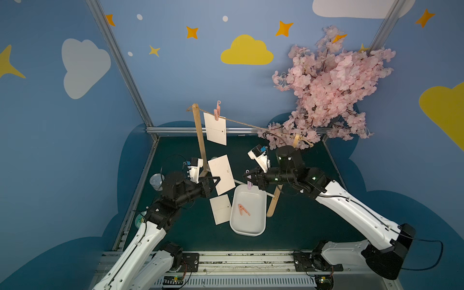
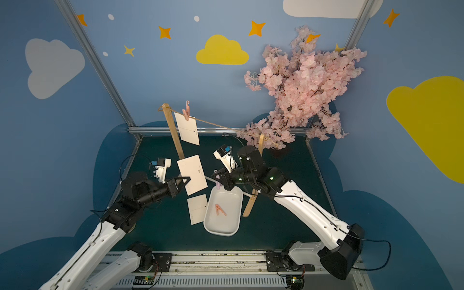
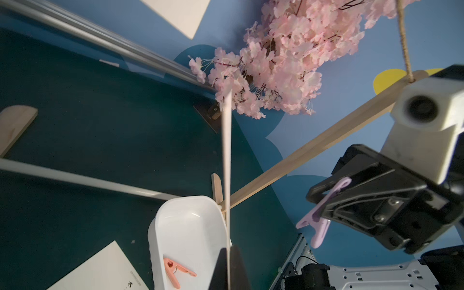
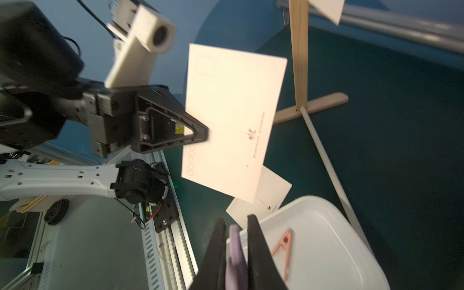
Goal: Remove the postcards from the strings
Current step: Place the postcard on the postcard.
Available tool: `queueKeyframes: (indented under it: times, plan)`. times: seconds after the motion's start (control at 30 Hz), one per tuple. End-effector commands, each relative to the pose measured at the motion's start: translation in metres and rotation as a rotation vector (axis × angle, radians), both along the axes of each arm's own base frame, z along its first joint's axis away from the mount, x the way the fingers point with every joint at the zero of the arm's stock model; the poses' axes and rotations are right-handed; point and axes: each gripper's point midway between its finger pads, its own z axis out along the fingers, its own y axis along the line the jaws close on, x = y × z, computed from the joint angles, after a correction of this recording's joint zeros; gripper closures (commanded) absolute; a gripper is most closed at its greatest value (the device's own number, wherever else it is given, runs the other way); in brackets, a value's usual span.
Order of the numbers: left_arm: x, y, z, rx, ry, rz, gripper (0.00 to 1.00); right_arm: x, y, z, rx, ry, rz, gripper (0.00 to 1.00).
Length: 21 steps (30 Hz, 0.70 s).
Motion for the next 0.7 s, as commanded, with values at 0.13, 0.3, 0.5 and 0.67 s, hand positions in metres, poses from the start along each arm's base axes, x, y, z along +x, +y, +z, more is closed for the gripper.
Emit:
queueKeyframes:
  times: [0.13, 0.3, 0.5, 0.67]
  plan:
    - [-0.016, 0.012, -0.058, 0.054, 0.234, 0.064, 0.97, -0.002, 0.006, -0.065, -0.031, 0.206, -0.056, 1.0]
    - [-0.02, 0.012, -0.089, 0.087, 0.333, 0.071, 0.97, -0.001, 0.004, -0.108, -0.094, 0.279, -0.091, 1.0]
    - [-0.021, 0.012, -0.117, 0.123, 0.417, 0.08, 0.97, -0.006, 0.003, -0.145, -0.161, 0.34, -0.095, 1.0]
    - [-0.025, 0.014, -0.136, 0.136, 0.468, 0.094, 0.97, -0.007, 0.007, -0.168, -0.192, 0.37, -0.101, 1.0]
